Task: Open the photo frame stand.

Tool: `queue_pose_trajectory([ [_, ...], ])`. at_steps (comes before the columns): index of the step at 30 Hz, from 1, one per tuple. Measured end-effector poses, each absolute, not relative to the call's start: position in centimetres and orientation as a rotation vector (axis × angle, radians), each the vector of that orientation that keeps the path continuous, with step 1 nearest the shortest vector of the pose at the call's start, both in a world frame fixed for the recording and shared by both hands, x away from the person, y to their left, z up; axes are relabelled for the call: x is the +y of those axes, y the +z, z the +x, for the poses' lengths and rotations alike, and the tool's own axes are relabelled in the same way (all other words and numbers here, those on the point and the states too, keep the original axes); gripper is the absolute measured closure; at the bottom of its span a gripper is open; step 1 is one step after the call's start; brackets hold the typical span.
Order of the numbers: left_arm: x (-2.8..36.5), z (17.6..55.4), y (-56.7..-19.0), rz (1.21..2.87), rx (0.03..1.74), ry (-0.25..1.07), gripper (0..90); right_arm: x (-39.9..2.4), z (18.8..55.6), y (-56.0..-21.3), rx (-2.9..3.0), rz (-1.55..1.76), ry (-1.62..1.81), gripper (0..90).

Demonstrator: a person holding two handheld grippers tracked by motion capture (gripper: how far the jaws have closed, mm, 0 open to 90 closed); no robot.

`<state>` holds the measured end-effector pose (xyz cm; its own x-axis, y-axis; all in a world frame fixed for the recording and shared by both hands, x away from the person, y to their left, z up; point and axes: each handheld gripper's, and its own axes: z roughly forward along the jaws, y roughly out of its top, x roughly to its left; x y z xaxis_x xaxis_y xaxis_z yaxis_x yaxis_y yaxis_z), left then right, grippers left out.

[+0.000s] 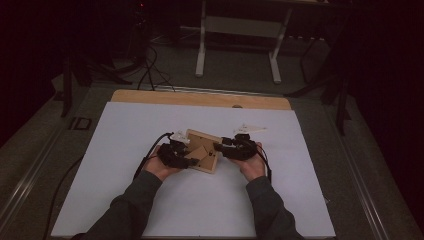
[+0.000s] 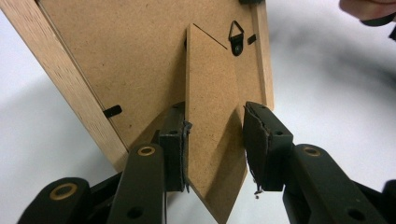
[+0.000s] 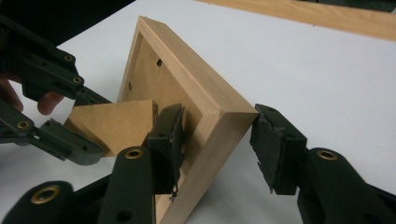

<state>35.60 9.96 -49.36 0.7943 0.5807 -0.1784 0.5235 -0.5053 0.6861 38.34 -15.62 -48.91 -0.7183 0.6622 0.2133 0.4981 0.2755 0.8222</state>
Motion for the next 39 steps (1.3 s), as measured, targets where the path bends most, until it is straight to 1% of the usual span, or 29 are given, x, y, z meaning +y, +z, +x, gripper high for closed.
queue_pose_trajectory([
  [4, 9.6, 35.7, -49.2, 2.215, 0.812, 0.125, 63.3, -15.9, 38.3, -48.5, 2.35, 1.076, 1.425, 56.8],
  [10, 8.8, 35.9, -49.2, 2.226, 0.807, 0.203, 63.4, -16.0, 38.1, -47.9, 2.311, 1.075, 1.405, 59.0],
  [16, 8.3, 36.2, -49.4, 2.228, 0.801, 0.244, 63.1, -16.2, 38.1, -47.6, 2.298, 1.056, 1.374, 59.1],
  [24, 8.0, 36.9, -49.9, 2.219, 0.838, 0.297, 64.0, -16.2, 38.0, -47.3, 2.292, 1.048, 1.386, 59.0],
  [27, 7.8, 37.2, -50.0, 2.213, 0.853, 0.309, 64.7, -16.2, 37.9, -47.3, 2.287, 1.042, 1.379, 58.7],
  [32, 7.5, 37.3, -50.0, 2.188, 0.835, 0.293, 67.7, -16.0, 37.8, -47.3, 2.302, 1.02, 1.369, 58.4],
  [33, 7.3, 37.2, -49.9, 2.19, 0.826, 0.305, 70.4, -15.7, 37.6, -47.4, 2.326, 0.989, 1.375, 59.5],
  [39, 7.8, 37.3, -49.8, 2.167, 0.833, 0.269, 70.5, -15.2, 37.2, -47.7, 2.327, 0.96, 1.352, 60.8],
])
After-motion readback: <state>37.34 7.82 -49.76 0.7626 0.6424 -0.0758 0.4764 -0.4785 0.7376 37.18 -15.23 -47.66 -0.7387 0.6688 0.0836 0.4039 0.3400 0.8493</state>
